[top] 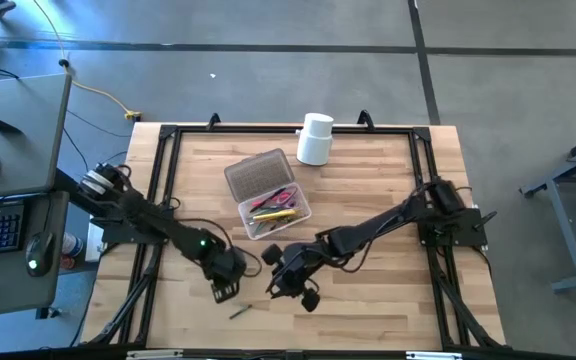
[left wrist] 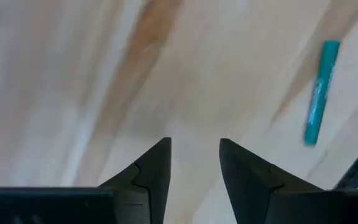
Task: Pick & place school supplies into a supply box
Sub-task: Put the green crayon into the black supply box
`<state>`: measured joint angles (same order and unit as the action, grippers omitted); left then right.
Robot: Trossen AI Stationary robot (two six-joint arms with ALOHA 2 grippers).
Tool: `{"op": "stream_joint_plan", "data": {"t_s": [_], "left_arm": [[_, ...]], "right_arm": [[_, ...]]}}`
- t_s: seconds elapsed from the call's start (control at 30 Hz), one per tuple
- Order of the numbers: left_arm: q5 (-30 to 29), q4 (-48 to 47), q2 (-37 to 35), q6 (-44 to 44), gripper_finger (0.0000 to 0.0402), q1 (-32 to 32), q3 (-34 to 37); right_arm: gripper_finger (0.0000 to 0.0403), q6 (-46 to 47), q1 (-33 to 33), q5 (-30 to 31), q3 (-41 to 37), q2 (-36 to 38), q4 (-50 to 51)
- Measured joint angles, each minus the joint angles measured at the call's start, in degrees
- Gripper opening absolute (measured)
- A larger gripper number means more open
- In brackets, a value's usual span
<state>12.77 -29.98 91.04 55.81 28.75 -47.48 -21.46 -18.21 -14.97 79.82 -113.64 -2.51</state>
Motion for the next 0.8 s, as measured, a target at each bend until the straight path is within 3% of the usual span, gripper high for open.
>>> {"op": "stream_joint_plan", "data": {"t_s": [0.1, 0.23, 0.37, 0.6, 0.8], "left_arm": [[-1.8, -9.1, -3.8, 1.4, 0.0172, -0.8, -0.2], [-9.4, -18.9, -10.5, 5.9, 0.0172, -0.5, -0.2], [-14.4, -24.0, -19.0, 9.3, 0.0172, -0.2, -0.2], [-24.7, -25.5, -33.8, 9.5, 0.0172, -0.3, -0.3], [-28.9, -23.6, -42.2, 9.2, 0.0172, -0.3, -0.3]], "right_arm": [[0.0071, -0.7, 0.0, 1.4, 0.0, -3.2, -3.7], [0.0071, -0.8, 0.1, 2.6, 0.0, -6.4, -9.3], [0.0071, -0.2, 0.1, -0.5, 0.0, -8.3, -15.2], [0.0072, 2.0, 0.2, -4.7, 0.0, -10.2, -20.9], [0.0092, 2.5, 0.3, -5.1, 1.4, -12.1, -24.8]]}}
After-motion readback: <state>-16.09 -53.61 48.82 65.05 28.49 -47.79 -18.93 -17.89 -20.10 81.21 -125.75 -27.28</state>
